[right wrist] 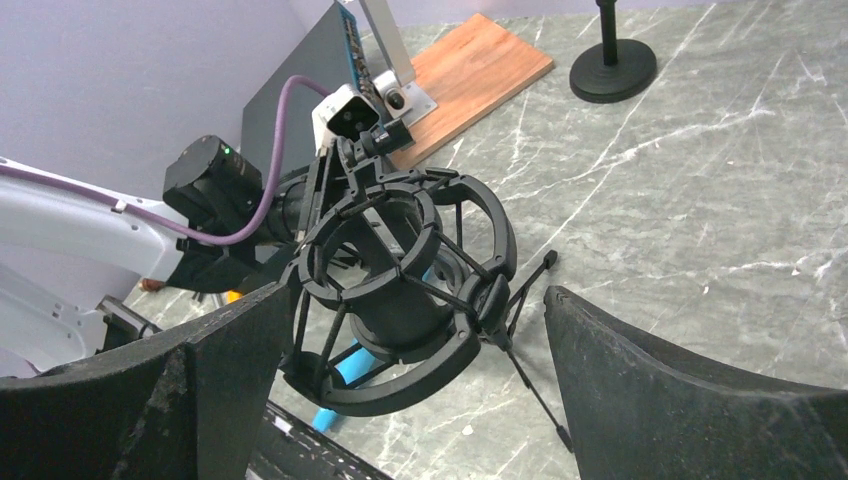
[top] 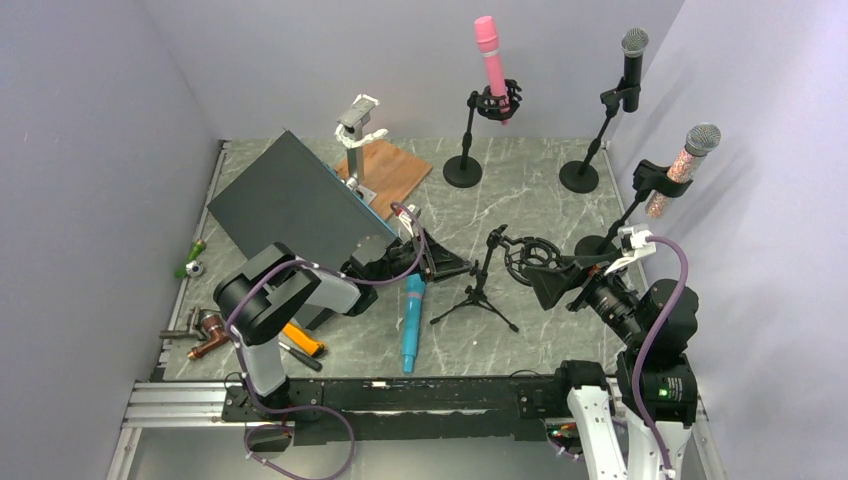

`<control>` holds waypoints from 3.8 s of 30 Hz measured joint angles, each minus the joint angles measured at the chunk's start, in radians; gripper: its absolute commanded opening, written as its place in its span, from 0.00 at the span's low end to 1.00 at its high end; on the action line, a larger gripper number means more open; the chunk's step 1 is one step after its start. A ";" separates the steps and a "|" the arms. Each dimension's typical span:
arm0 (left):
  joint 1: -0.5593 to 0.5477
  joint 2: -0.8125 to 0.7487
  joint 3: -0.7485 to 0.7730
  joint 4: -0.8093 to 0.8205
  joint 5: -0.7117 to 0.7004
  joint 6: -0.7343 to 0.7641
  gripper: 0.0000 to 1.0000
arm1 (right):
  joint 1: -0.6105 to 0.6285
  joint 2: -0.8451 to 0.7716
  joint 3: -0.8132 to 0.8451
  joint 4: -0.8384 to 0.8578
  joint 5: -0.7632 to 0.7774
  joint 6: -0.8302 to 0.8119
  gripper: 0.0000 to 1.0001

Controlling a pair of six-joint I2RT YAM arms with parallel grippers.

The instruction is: Remove the microphone from the stand

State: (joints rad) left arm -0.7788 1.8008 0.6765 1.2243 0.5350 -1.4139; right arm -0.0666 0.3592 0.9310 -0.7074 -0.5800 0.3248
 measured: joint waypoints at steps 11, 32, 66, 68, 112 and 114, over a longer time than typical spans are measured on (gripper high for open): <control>-0.006 0.014 0.002 0.007 0.000 0.010 0.59 | 0.000 0.000 0.000 -0.003 0.021 -0.003 1.00; -0.031 0.047 0.037 -0.042 0.019 0.038 0.52 | 0.000 -0.002 0.000 -0.003 0.021 0.000 1.00; -0.027 0.005 0.178 -0.454 0.062 -0.029 0.00 | 0.000 -0.019 -0.003 -0.002 0.022 0.008 1.00; -0.027 -0.036 0.224 -0.641 0.059 -0.029 0.00 | 0.000 -0.025 -0.009 0.002 0.021 0.008 1.00; 0.079 -0.272 0.284 -1.114 0.027 0.362 0.48 | 0.000 0.175 0.207 -0.031 -0.059 -0.007 1.00; 0.079 -0.289 0.250 -1.063 0.035 0.388 0.49 | 0.000 0.212 0.230 -0.053 -0.080 -0.011 1.00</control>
State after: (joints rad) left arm -0.6998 1.5120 0.9264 0.1616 0.5697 -1.0264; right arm -0.0662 0.5709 1.1606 -0.7605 -0.6605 0.3141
